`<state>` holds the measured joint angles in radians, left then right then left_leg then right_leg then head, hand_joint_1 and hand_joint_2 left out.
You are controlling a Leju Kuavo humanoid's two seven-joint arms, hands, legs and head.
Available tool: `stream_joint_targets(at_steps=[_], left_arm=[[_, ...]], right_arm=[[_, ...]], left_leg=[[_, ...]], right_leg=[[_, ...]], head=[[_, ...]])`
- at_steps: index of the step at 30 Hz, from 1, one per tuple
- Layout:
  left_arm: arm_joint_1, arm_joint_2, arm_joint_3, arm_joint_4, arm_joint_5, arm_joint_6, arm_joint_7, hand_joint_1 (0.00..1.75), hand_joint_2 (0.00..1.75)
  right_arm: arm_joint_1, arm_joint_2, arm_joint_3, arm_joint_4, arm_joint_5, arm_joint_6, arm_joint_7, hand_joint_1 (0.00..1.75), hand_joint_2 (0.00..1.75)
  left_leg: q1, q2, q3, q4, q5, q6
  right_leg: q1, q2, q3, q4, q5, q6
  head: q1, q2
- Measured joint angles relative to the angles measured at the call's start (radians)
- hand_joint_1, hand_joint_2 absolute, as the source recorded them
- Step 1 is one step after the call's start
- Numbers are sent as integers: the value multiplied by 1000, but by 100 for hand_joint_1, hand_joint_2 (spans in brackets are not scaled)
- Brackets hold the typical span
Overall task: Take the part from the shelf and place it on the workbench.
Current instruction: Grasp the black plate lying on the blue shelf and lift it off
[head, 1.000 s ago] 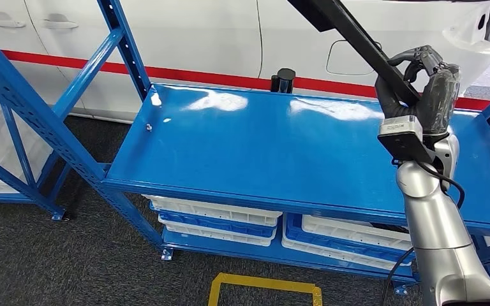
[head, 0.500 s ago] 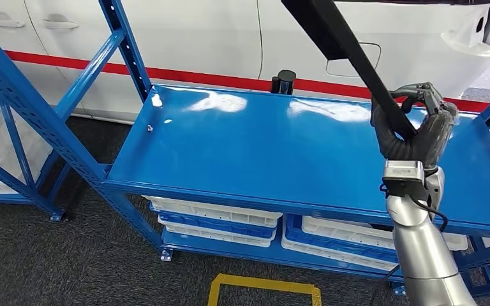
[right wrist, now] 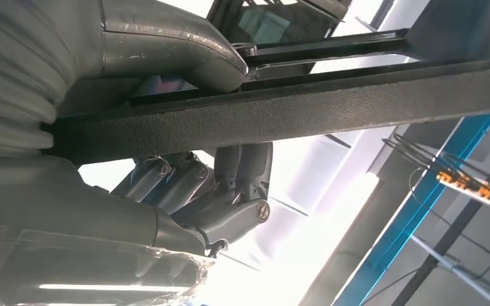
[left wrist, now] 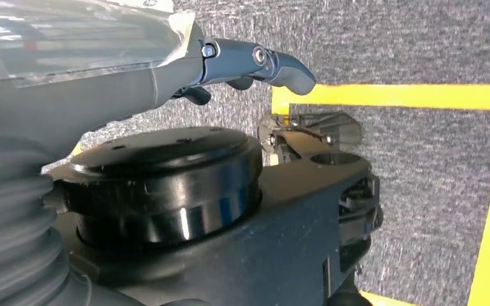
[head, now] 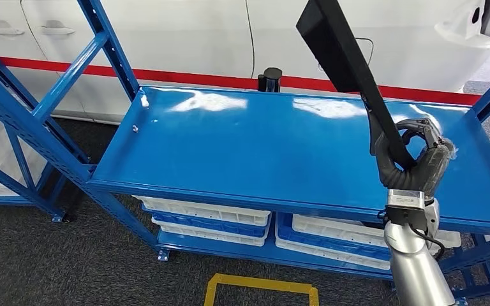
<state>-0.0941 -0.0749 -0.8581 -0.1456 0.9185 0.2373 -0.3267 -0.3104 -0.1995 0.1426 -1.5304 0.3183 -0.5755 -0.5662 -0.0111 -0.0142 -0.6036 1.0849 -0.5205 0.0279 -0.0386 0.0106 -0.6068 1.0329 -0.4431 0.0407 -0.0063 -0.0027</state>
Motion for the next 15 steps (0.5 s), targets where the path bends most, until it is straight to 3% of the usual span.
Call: stream_joint_targets(at_steps=[2, 4, 5, 8, 10, 13, 15], left_arm=[[-1, 0, 0, 0, 0, 0, 2, 0, 175], [-1, 0, 0, 0, 0, 0, 4, 0, 175], [-1, 0, 0, 0, 0, 0, 4, 0, 175], [-5, 1, 0, 0, -1, 0, 5, 0, 175], [-10, 3, 0, 0, -1, 0, 6, 0, 175], [-10, 4, 0, -1, -1, 0, 7, 0, 175], [-10, 5, 0, -1, -1, 0, 7, 0, 175]], right_arm=[[2, 6, -7, 0, -4, 11, -6, 175, 175], [6, 12, -12, 1, -6, 17, -9, 175, 175], [8, 15, -15, 1, -6, 19, -9, 175, 175], [9, 21, -21, 1, -6, 20, -10, 175, 175], [9, 22, -24, 1, -6, 20, -10, 175, 175], [10, 25, -27, 1, -6, 20, -11, 175, 175], [10, 26, -28, 2, -7, 23, -11, 175, 175]], left_leg=[[5, 4, -50, 125, -74, -9], [8, 6, -81, 211, -109, -11], [8, 6, -71, 204, -100, -8], [5, 7, 49, 15, -28, 11], [-3, 9, 94, -66, -8, 18], [-11, 11, 86, -81, 15, 29], [-8, 14, 74, -93, 41, 40]], right_leg=[[4, -2, -9, 0, 7, -12], [9, -4, -20, 0, 14, -21], [11, -4, -25, 0, 18, -23], [17, -4, -34, 0, 32, -21], [19, -6, -36, -1, 42, -11], [14, -10, -42, -5, 54, 9], [15, -10, -64, 32, 16, 7]], head=[[-2, 0], [-2, 0], [-2, 0], [-2, 0], [-1, 0], [-2, 0], [1, 0]])
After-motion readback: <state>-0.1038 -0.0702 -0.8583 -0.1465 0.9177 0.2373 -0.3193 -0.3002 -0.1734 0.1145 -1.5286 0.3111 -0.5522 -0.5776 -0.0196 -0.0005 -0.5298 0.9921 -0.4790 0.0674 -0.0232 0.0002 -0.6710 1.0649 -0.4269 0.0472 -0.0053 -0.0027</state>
